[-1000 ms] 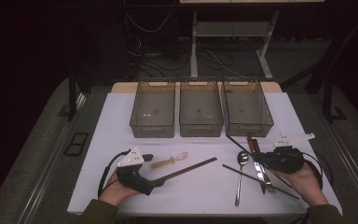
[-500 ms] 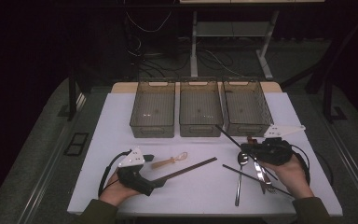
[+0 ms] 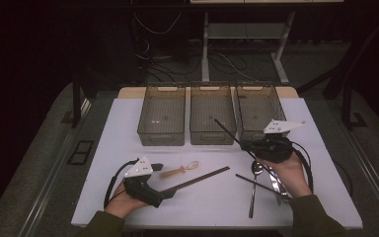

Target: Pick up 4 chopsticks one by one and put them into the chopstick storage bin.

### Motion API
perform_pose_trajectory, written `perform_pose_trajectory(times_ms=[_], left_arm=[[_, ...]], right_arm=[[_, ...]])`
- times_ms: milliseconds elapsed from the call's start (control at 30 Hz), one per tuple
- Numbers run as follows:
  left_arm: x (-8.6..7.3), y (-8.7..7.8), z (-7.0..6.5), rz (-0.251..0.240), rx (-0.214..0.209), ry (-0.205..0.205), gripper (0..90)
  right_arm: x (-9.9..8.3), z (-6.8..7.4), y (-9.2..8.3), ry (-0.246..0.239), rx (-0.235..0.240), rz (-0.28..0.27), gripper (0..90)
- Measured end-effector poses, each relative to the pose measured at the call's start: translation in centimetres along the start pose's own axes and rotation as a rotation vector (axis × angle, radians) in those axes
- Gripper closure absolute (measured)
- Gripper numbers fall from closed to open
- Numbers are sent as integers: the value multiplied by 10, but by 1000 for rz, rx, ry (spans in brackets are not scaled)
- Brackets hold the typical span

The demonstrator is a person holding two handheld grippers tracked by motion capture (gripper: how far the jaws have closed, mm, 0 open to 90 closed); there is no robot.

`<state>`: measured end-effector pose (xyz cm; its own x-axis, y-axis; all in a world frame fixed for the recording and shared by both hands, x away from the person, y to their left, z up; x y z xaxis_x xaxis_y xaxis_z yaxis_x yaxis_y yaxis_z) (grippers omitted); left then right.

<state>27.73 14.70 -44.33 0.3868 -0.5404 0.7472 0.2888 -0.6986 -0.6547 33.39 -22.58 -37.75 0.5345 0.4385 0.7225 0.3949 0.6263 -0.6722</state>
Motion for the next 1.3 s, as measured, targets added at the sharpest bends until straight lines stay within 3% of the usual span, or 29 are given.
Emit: perform_pose_trajectory(times_ms=[600, 867, 1300], left_arm=[[0, 1, 1, -4, -3, -7, 1], [0, 1, 0, -5, -6, -8, 1], [0, 1, -1, -11, -10, -15, 1]], right_arm=[[49, 4, 25, 31, 6, -63, 858], [70, 3, 38, 69, 15, -91, 858], [107, 13, 61, 31, -5, -108, 858]])
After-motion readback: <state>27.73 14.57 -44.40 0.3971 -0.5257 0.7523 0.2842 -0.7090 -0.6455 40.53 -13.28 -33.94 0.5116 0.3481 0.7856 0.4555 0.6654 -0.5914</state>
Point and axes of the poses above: each handheld gripper's, and its own axes: y roughly forward along the jaws, x roughly out of its top, z roughly to its left, the point moved 2 cm from there along y, roughly forward along the jaws, and after that the axes turned 10 degrees about z, right-handed, at the moved point
